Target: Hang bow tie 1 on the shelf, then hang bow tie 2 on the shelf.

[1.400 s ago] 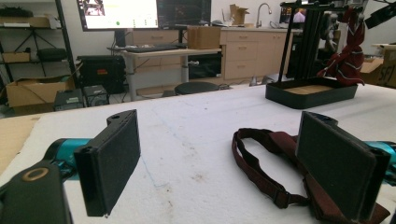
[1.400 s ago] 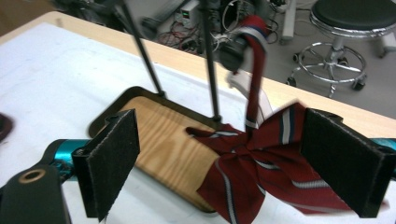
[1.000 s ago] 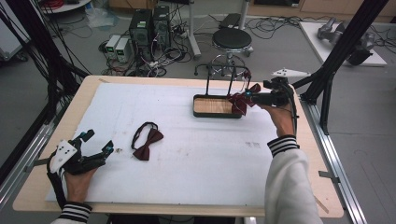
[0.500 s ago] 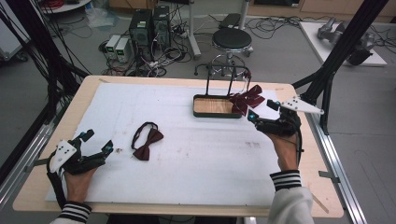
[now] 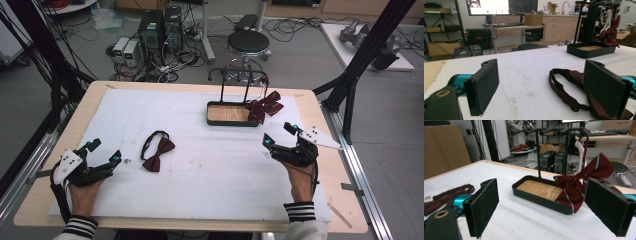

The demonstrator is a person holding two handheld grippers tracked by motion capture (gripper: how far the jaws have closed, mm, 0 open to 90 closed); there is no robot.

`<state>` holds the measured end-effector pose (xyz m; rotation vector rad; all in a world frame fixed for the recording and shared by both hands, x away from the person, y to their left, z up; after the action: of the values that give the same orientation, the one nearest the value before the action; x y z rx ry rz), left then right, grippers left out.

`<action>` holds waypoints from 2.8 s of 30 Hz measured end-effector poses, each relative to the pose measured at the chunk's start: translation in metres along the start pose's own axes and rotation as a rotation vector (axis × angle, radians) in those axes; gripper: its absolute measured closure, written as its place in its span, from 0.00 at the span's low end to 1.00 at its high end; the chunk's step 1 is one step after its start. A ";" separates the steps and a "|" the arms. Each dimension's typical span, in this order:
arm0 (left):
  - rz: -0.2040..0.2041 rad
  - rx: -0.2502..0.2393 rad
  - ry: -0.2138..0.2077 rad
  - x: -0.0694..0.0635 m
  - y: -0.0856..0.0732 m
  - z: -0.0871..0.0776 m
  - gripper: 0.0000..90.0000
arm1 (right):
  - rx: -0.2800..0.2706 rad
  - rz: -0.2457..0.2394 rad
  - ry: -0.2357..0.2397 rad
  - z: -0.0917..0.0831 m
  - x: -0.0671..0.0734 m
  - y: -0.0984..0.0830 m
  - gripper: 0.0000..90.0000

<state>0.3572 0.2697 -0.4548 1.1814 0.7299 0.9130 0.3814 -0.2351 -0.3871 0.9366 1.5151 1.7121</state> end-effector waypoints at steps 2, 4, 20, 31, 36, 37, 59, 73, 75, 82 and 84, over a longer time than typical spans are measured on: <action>0.003 0.000 -0.001 0.000 0.000 0.000 0.16 | -0.008 -0.003 -0.007 -0.003 0.001 -0.006 0.13; 0.004 0.001 -0.001 0.000 0.000 0.000 0.16 | -0.012 -0.010 -0.014 -0.006 0.002 -0.013 0.13; 0.006 0.003 0.002 0.000 0.000 0.000 0.16 | 0.010 -0.030 -0.036 -0.013 0.006 -0.042 0.13; -0.016 0.011 0.009 0.002 0.000 0.001 0.16 | -0.005 -0.028 -0.044 -0.016 0.005 -0.045 0.13; -0.052 0.013 0.007 0.004 0.000 0.000 0.16 | -0.010 -0.020 -0.040 -0.017 0.005 -0.045 0.13; -0.056 0.015 0.007 0.004 0.001 0.000 0.15 | -0.013 -0.023 -0.040 -0.018 0.005 -0.045 0.13; -0.042 0.262 -0.162 -0.014 0.033 0.033 0.14 | -0.042 -0.004 -0.051 -0.021 0.005 -0.049 0.13; -0.051 0.474 -0.359 -0.049 0.026 0.062 0.14 | -0.064 -0.022 -0.047 -0.023 0.010 -0.047 0.13; -0.046 0.507 -0.372 -0.053 0.022 0.064 0.14 | -0.063 -0.030 -0.048 -0.024 0.011 -0.048 0.13; -0.017 0.633 -0.395 -0.063 0.001 0.066 0.14 | -0.072 -0.038 -0.057 -0.028 0.008 -0.053 0.13; -0.011 0.663 -0.400 -0.066 -0.004 0.066 0.15 | -0.080 -0.038 -0.056 -0.029 0.009 -0.054 0.13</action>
<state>0.3852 0.1812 -0.4425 1.8740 0.7260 0.3955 0.3533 -0.2367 -0.4416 0.9018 1.4084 1.6932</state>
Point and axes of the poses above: each handheld gripper's, and its own axes: z roughly forward along the jaws, y roughly out of its top, x roughly to its left, the point moved 9 cm from there along z, roughly forward along the jaws, and after that the axes turned 14 degrees about -x, right-handed, at the moved point
